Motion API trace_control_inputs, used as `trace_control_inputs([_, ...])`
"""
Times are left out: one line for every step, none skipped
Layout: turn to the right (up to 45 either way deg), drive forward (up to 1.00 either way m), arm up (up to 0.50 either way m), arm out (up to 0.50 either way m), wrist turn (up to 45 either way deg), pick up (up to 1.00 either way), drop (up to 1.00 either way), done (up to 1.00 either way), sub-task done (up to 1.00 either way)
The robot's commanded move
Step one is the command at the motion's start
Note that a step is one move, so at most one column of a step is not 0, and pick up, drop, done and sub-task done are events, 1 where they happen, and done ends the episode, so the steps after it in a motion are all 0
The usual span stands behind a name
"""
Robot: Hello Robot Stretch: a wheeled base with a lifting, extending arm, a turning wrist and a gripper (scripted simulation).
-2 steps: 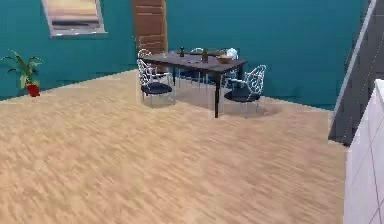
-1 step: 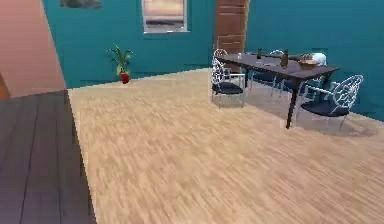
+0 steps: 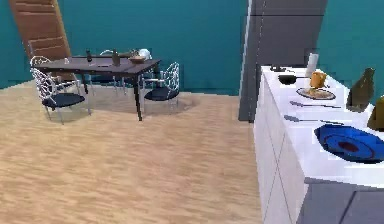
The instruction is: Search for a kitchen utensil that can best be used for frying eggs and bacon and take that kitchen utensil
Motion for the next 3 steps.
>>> trace_control_inputs([12.0,0.00,0.00,0.00,0.0,0.00,0.00,0.00,0.00])
trace_control_inputs([0.0,0.50,0.00,0.00,0.0,0.00,0.00,0.00,0.00])
trace_control_inputs([-33.0,0.00,0.00,0.00,0.0,0.00,0.00,0.00,0.00])
